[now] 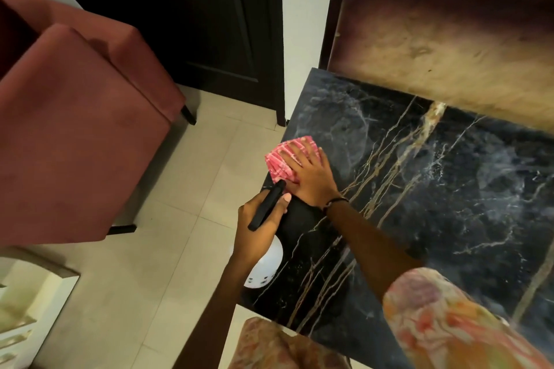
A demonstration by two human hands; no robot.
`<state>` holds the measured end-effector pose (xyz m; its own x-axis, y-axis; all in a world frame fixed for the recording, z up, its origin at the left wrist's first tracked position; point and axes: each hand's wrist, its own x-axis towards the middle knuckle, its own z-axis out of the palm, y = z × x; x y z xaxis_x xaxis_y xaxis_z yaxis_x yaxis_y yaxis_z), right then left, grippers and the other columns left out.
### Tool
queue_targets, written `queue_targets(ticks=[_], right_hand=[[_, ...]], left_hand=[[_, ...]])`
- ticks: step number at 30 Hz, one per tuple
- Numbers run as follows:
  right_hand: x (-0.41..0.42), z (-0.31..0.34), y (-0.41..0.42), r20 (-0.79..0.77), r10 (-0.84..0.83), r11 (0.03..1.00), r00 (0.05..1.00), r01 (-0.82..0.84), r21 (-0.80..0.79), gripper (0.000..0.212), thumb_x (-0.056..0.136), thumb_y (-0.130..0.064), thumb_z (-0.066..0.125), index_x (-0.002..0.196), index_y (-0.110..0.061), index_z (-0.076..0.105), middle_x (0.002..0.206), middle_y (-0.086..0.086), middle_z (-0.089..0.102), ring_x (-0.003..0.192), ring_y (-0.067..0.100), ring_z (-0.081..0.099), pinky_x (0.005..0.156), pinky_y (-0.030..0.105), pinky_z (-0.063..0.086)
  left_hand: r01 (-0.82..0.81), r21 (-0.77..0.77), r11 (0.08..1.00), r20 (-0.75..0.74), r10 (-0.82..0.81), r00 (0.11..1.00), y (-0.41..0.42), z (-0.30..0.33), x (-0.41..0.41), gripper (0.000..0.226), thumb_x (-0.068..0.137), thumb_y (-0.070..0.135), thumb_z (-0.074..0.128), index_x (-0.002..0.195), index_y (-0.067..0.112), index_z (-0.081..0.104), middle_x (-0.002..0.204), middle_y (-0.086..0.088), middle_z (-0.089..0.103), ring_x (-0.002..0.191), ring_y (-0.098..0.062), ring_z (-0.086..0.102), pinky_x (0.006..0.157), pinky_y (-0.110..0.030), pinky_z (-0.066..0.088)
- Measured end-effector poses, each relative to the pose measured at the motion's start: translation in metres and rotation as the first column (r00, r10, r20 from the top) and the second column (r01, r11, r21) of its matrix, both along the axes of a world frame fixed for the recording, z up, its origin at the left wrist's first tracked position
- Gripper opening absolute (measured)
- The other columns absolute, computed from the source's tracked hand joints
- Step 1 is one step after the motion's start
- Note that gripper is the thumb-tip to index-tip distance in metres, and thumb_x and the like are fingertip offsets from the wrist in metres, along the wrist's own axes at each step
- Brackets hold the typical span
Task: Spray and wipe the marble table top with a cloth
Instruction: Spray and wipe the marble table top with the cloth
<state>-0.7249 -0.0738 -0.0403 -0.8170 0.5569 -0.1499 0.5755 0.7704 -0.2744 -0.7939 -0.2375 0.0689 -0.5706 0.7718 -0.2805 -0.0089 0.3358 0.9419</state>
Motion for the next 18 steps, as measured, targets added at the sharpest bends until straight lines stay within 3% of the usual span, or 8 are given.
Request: queue_targets(ticks=[3,5,7,10,15,18], right_hand=[[-0.01,-0.004,-0.023,-0.08,0.069,0.997,0.994,-0.067,0.023,0.067,0.084,-0.051,0.048,0.145,-0.024,0.04,0.153,0.006,0.035,0.145,0.033,0.021,0.116,0.059,0.011],[0.012,-0.008,-0.04,-0.085,0.141,0.989,0.986,-0.137,0.056,0.065,0.087,-0.055,0.044,0.144,-0.023,0.041,0.154,0.006,0.034,0.146,0.031,0.018,0.117,0.057,0.015],[0.049,-0.011,-0.053,-0.042,0.212,0.975,0.976,-0.209,0.068,0.064,0.092,-0.062,0.036,0.145,-0.025,0.038,0.154,0.005,0.034,0.146,0.029,0.019,0.117,0.055,0.015],[0.104,-0.009,-0.044,-0.005,0.244,0.967,0.97,-0.243,0.079,0.069,0.092,-0.072,0.028,0.148,-0.033,0.029,0.154,0.0,0.031,0.146,0.026,0.019,0.117,0.051,0.012],[0.098,-0.006,0.023,0.061,0.138,0.987,0.989,-0.142,0.07,0.074,0.09,-0.076,0.018,0.149,-0.032,0.023,0.157,0.004,0.026,0.148,0.026,0.009,0.119,0.053,0.01],[0.048,-0.001,0.05,0.069,0.001,0.999,0.998,-0.004,0.05,0.076,0.089,-0.072,0.017,0.148,-0.027,0.031,0.156,0.008,0.03,0.147,0.032,0.012,0.117,0.053,0.01]], left_hand=[[-0.001,0.013,1.0,-0.021,0.002,1.0,0.012,-0.001,-0.001,0.019,0.087,0.025,0.063,0.102,0.015,0.068,0.059,0.013,0.063,0.051,-0.001,0.057,0.052,-0.01,0.041],[0.003,0.041,0.999,-0.025,-0.002,1.0,0.018,0.0,0.0,0.025,0.087,0.026,0.062,0.108,0.013,0.068,0.07,0.01,0.068,0.062,-0.003,0.065,0.058,-0.013,0.049],[0.005,0.044,0.999,0.001,-0.005,1.0,0.023,0.002,0.001,0.02,0.087,0.028,0.062,0.101,0.016,0.069,0.079,0.006,0.072,0.071,-0.006,0.069,0.065,-0.017,0.054],[0.005,0.045,0.999,-0.007,-0.004,1.0,0.03,0.002,0.0,0.015,0.089,0.027,0.062,0.078,0.018,0.065,0.058,0.012,0.061,0.051,0.001,0.055,0.055,-0.013,0.043],[-0.012,0.059,0.998,-0.041,0.014,0.999,0.048,-0.001,0.0,0.018,0.088,0.025,0.063,0.073,0.015,0.062,0.053,0.006,0.053,0.045,-0.004,0.046,0.05,-0.016,0.038],[0.004,0.09,0.996,-0.072,0.002,0.997,0.057,-0.005,0.002,0.026,0.087,0.032,0.063,0.077,0.008,0.062,0.061,-0.018,0.056,0.051,-0.022,0.047,0.051,-0.033,0.041]])
